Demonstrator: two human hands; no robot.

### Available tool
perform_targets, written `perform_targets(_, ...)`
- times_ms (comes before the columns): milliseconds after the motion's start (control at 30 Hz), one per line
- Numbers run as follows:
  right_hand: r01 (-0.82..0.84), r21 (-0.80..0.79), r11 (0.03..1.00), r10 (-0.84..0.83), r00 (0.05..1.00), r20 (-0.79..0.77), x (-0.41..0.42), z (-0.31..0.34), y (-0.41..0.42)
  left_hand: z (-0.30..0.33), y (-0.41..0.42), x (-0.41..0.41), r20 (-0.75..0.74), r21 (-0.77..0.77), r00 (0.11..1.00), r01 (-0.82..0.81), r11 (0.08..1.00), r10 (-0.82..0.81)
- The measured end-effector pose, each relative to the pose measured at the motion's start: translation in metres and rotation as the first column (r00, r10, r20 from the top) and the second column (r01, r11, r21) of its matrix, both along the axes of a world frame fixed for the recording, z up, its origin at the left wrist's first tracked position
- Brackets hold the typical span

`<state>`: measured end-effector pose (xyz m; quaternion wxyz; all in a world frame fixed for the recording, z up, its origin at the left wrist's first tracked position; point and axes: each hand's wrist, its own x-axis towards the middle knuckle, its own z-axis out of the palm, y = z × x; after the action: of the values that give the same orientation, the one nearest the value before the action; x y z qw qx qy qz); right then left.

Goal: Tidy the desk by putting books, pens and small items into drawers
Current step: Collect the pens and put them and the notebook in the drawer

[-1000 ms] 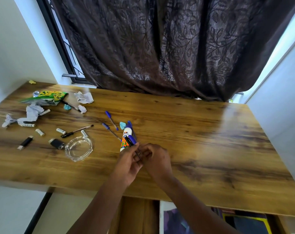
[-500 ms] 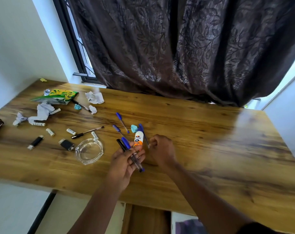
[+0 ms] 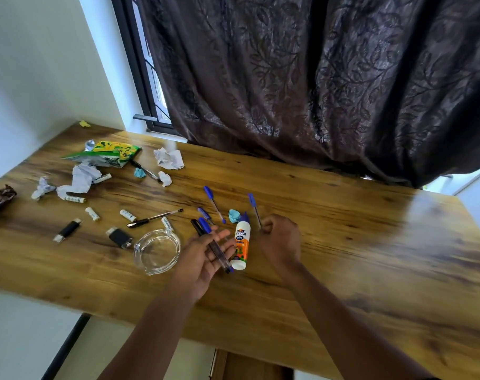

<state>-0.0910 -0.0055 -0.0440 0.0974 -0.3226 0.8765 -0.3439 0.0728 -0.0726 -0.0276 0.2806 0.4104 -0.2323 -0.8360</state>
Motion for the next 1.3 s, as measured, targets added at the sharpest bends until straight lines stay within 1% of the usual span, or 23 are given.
perform_targets(67,-0.068,-0.095,0.993,0.070,0.997,0.018,0.009,0.012,-0.003,0.002,-0.006,-0.005,-0.012,0.005,1.000,0.001,1.000,-0.001)
perform_targets(133,-0.204,-0.136,0.969,0.212,0.976,0.049,0.024,0.020,-0.010,0.005,-0.012,-0.009,-0.030,0.009,1.000,0.007,1.000,-0.006)
perform_targets(167,-0.270,-0.128,0.954,0.279,0.959,0.050,0.031,0.021,-0.013,0.005,-0.015,-0.010,-0.037,0.005,0.999,0.012,1.000,-0.012)
perform_targets(233,-0.370,-0.065,0.927,0.369,0.929,-0.015,0.041,0.018,-0.021,0.006,-0.020,-0.010,-0.046,0.001,0.999,0.015,1.000,-0.015)
perform_targets(267,-0.397,-0.025,0.917,0.396,0.917,-0.053,0.045,0.017,-0.025,0.006,-0.022,-0.008,-0.044,-0.001,0.999,0.011,1.000,-0.011)
perform_targets(333,-0.432,0.018,0.902,0.432,0.898,-0.077,0.050,0.015,-0.031,0.005,-0.028,-0.004,-0.033,-0.014,0.999,0.002,1.000,-0.003)
perform_targets(433,-0.501,0.006,0.866,0.500,0.863,-0.077,0.059,0.017,-0.037,0.006,-0.035,0.001,0.007,-0.019,1.000,-0.027,0.999,0.027)
perform_targets(500,-0.492,-0.036,0.870,0.490,0.870,-0.059,0.061,0.017,-0.043,0.005,-0.042,0.005,0.014,-0.002,0.998,-0.059,0.998,0.059)
perform_targets(567,-0.411,-0.084,0.908,0.408,0.911,-0.058,0.058,0.014,-0.055,0.002,-0.051,0.010,0.006,0.007,0.995,-0.099,0.995,0.099)
perform_targets(600,-0.379,-0.073,0.923,0.373,0.925,-0.075,0.055,0.013,-0.062,0.001,-0.055,0.013,-0.001,0.016,0.993,-0.115,0.993,0.115)
perform_targets(633,-0.363,-0.028,0.931,0.359,0.928,-0.095,0.053,0.012,-0.069,0.000,-0.060,0.016,-0.016,0.028,0.992,-0.125,0.992,0.126)
perform_targets(667,-0.358,0.056,0.932,0.363,0.925,-0.110,0.052,0.014,-0.076,-0.001,-0.064,0.018,-0.029,0.044,0.990,-0.136,0.990,0.138)
perform_targets(700,-0.357,0.174,0.918,0.381,0.916,-0.130,0.051,0.014,-0.082,-0.001,-0.068,0.020,-0.034,0.059,0.988,-0.150,0.987,0.152)
perform_targets(767,-0.340,0.390,0.856,0.436,0.879,-0.192,0.053,0.010,-0.092,-0.002,-0.075,0.024,-0.029,0.063,0.984,-0.176,0.982,0.178)
perform_targets(800,-0.321,0.456,0.830,0.456,0.861,-0.223,0.055,0.008,-0.095,-0.001,-0.077,0.025,-0.030,0.059,0.983,-0.181,0.982,0.183)
perform_targets(867,-0.280,0.523,0.805,0.468,0.841,-0.270,0.059,0.003,-0.099,0.001,-0.080,0.026,-0.035,0.064,0.982,-0.180,0.982,0.183)
perform_targets(967,-0.258,0.554,0.792,0.480,0.824,-0.302,0.062,-0.002,-0.104,0.001,-0.083,0.027,-0.043,0.081,0.983,-0.175,0.981,0.179)
perform_targets(1033,-0.256,0.537,0.804,0.467,0.831,-0.302,0.061,-0.001,-0.106,0.000,-0.085,0.027,-0.044,0.092,0.983,-0.172,0.981,0.176)
perform_targets(1100,-0.232,0.475,0.849,0.402,0.867,-0.296,0.062,0.003,-0.106,0.000,-0.085,0.027,-0.044,0.103,0.984,-0.166,0.981,0.171)
perform_targets(1200,-0.197,0.350,0.916,0.315,0.893,-0.321,0.064,0.015,-0.102,0.001,-0.085,0.027,-0.050,0.107,0.984,-0.165,0.981,0.171)
perform_targets(1300,-0.213,0.182,0.960,0.260,0.920,-0.294,0.071,0.031,-0.095,0.000,-0.085,0.028,-0.081,0.113,0.982,-0.163,0.980,0.172)
